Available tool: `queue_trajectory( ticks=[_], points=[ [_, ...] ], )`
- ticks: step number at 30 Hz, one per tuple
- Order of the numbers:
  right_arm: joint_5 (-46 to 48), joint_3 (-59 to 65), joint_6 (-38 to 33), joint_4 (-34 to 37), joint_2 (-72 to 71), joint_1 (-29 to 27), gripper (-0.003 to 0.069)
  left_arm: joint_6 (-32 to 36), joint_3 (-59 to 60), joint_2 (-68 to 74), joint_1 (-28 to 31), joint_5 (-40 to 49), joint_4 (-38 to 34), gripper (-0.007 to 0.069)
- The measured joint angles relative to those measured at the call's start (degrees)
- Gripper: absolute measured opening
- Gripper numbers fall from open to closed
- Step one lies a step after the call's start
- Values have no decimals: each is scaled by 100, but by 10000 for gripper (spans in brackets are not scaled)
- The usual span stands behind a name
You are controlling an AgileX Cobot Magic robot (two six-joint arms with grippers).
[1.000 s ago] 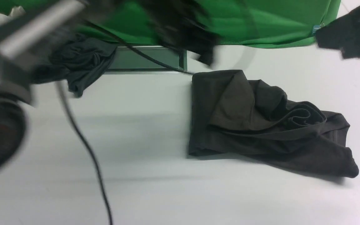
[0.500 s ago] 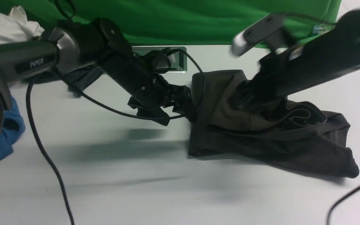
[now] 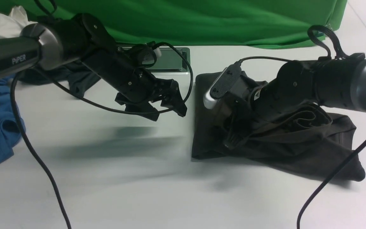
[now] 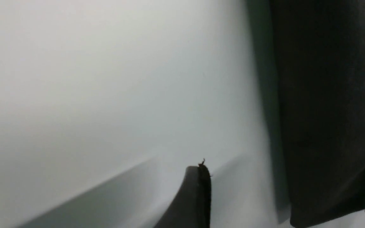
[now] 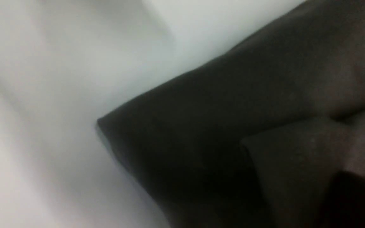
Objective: Fold a long-sleeved shirt on a white desktop.
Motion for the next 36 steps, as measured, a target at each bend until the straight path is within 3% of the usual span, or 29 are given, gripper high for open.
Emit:
queue_trajectory(
  ticks=[1, 2, 5, 12, 16, 21, 25, 29, 35, 36],
  points=[
    [12, 0, 33, 0, -40, -33, 191, 0, 0, 0, 0, 11, 0, 694],
    [12, 0, 33, 0, -52, -40, 191, 0, 0, 0, 0, 8, 0, 694],
    [83, 0, 111, 0, -369, -234, 50, 23, 0, 0, 0, 21, 0, 694],
    [272, 0, 126, 0, -914, -756, 39, 28, 0, 0, 0, -15, -56, 690],
    [492, 0, 126, 0, -913, -1501, 41, 28, 0, 0, 0, -23, -115, 689],
    [273, 0, 84, 23, -782, -2853, 34, 46, 0, 0, 0, -11, -148, 687],
    [99, 0, 72, 132, -779, -3205, 36, 67, 0, 0, 0, -11, -165, 688],
    [34, 0, 66, 166, -779, -3247, 85, 176, 0, 0, 0, -11, -340, 686],
    [346, 0, 242, 104, -1121, -3234, 402, 365, 0, 0, -32, -38, -653, 686],
    [346, 0, 269, 104, -1150, -3234, 411, 365, 0, 0, -41, -38, -653, 686]
  ],
)
